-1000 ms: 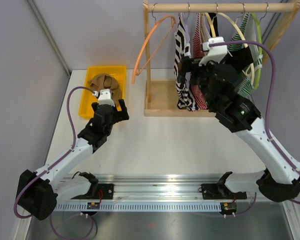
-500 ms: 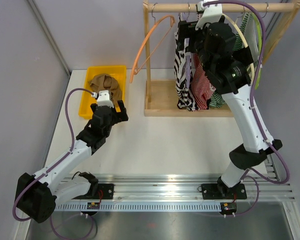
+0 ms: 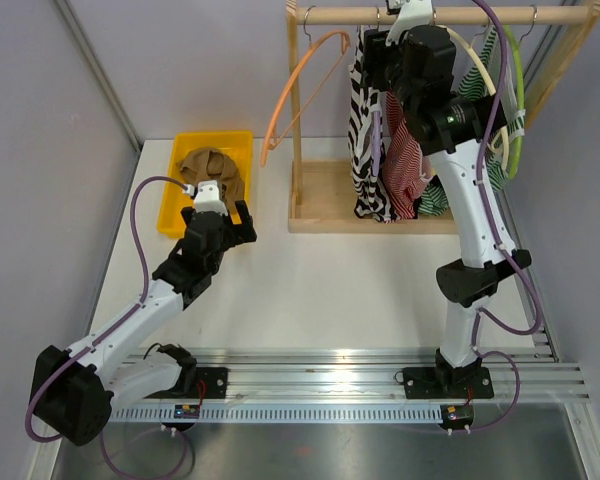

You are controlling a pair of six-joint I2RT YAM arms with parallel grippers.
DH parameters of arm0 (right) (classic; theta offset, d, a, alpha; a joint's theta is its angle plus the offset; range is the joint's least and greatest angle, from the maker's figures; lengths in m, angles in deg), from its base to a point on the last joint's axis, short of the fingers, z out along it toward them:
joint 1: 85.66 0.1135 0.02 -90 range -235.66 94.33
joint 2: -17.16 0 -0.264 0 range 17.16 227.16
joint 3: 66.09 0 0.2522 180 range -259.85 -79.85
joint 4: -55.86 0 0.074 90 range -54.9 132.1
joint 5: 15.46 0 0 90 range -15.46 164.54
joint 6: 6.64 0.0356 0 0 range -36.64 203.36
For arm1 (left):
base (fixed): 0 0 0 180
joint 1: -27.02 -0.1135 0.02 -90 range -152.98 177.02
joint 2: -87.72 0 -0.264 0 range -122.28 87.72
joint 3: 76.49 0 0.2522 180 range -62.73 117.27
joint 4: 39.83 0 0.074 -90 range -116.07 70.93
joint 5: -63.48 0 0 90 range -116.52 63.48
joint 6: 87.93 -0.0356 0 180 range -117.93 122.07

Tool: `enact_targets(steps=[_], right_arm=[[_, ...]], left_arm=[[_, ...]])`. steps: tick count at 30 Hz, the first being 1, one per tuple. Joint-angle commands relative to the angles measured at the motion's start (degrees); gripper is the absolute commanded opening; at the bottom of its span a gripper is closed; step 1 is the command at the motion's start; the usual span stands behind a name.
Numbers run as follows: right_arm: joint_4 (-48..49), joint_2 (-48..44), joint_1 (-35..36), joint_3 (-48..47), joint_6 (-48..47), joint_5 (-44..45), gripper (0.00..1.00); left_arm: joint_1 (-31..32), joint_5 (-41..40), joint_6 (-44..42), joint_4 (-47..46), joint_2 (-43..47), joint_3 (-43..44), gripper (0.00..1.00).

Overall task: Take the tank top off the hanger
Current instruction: Grab a hanger with a tank top on it with the right arm

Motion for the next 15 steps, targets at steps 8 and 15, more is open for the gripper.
enact_targets(steps=[8,15], right_arm=[[0.98,2.99,-2.36,-4.13,2.12,-5.61,0.55],[1.15,3.87,-2.71,-4.66,2.03,-6.40,0.42]], left_arm=[[0.21,-1.12,-0.19,-2.75,-1.09,-0.59,0.99],[0.21,-1.30,-0.28,-2.75,-1.97,-0.24,0.99]])
